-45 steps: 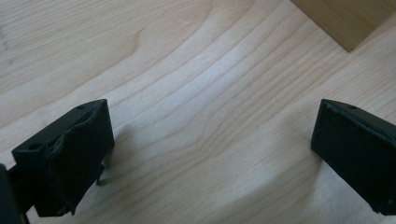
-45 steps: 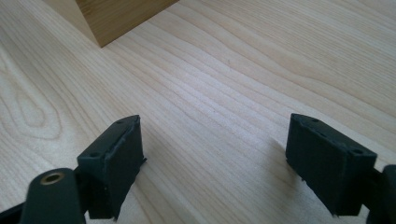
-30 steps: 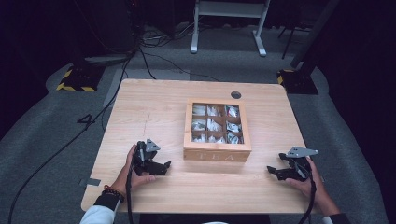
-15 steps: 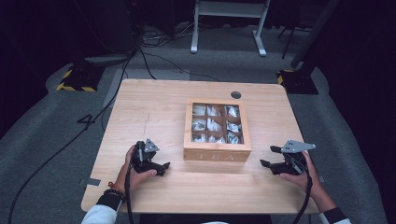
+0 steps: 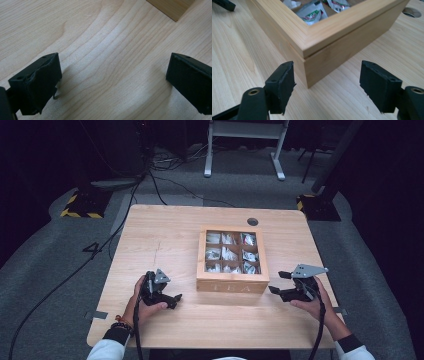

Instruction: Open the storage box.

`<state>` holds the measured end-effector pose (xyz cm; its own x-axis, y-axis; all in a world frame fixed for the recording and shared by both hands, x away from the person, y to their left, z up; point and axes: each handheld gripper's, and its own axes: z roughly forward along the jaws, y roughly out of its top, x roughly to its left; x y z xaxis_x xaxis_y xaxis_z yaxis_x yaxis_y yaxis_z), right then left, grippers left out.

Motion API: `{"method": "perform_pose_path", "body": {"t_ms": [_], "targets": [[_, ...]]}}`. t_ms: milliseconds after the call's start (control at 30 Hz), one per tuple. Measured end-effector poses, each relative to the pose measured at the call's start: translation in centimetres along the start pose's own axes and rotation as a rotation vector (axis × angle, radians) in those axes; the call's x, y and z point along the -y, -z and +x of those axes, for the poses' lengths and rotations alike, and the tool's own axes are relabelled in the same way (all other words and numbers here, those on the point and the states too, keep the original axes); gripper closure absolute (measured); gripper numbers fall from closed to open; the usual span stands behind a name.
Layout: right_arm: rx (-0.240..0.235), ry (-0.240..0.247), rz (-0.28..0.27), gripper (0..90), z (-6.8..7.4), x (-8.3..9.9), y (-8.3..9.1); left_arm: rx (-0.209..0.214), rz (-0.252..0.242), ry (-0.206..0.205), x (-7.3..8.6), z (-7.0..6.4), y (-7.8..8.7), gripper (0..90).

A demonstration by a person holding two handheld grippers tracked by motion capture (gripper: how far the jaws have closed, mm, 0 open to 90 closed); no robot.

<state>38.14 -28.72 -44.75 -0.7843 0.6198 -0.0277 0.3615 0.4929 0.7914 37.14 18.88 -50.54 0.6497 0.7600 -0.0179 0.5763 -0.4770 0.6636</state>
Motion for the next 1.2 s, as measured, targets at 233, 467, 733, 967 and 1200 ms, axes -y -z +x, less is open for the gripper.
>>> {"method": "perform_pose_path", "body": {"t_ms": [233,467,733,967,1200], "targets": [[0.007,0.024,0.008,31.0,0.6,-0.9,-0.9,0.000,0.000,0.000,0.0,0.0,0.0,0.5],[-0.008,0.022,0.007,32.3,0.6,-1.2,-1.9,0.000,0.000,-0.001,0.0,0.0,0.0,0.5],[-0.019,0.031,-0.009,34.9,1.0,-1.7,-2.2,0.004,0.000,-0.002,0.0,0.0,0.0,0.5],[-0.009,0.028,-0.018,34.9,1.1,-1.9,-2.0,0.008,0.001,-0.010,0.0,0.0,0.0,0.5],[-0.001,0.030,-0.040,34.5,1.1,-2.3,-1.7,0.011,0.002,-0.010,0.0,-0.1,0.0,0.5]]}}
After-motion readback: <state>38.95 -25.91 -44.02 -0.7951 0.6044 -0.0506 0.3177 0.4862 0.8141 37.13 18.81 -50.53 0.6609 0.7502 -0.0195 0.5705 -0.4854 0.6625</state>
